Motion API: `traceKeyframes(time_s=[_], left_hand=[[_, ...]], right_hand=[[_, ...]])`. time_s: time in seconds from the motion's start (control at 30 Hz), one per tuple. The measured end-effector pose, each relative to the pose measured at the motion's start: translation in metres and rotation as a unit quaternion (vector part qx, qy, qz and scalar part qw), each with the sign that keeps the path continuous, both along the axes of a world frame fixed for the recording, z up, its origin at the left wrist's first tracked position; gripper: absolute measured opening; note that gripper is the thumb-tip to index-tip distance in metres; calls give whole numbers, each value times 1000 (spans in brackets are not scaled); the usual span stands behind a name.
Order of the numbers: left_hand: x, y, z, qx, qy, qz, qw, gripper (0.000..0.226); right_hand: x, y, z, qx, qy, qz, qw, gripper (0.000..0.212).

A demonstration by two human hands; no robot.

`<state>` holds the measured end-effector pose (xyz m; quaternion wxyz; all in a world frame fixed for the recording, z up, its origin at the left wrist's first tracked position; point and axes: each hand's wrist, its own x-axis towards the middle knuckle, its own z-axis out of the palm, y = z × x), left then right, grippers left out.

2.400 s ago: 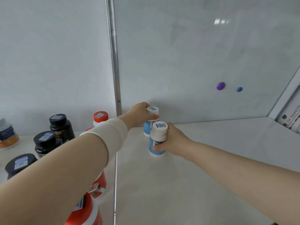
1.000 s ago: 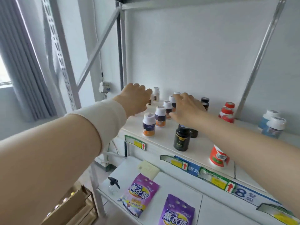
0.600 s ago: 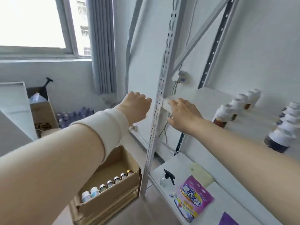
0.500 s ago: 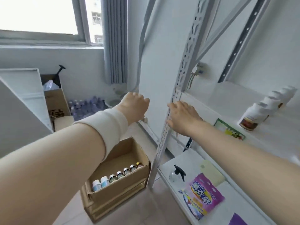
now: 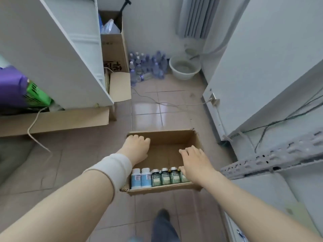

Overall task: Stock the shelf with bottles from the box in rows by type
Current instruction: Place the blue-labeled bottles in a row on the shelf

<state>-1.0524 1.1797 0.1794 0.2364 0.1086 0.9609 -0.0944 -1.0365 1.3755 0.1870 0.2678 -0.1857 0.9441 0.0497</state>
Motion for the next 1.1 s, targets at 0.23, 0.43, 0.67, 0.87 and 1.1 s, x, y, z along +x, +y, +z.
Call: traceKeyframes(time_s=[0.23, 0.43, 0.67, 0.87, 1.1], left_hand=[[-8, -42, -159, -2, -100, 57, 993, 37], [-33, -53, -264, -68, -193, -87, 975, 41], [-49, -48, -300, 3, -353, -37, 935, 47], [-56, -51, -293, 54, -365, 51, 928, 45], [-72, -55, -257, 124, -265, 148, 945, 43]], right_hand=[[-33, -52, -162, -23, -126, 60, 990, 66], [-57, -87, -283, -47, -215, 51, 974, 79], [-59, -105, -325, -89, -329, 31, 940, 81], [-60, -100, -319, -157, -339, -74, 925, 81], [-59, -84, -295, -320, -238, -255, 881, 70]])
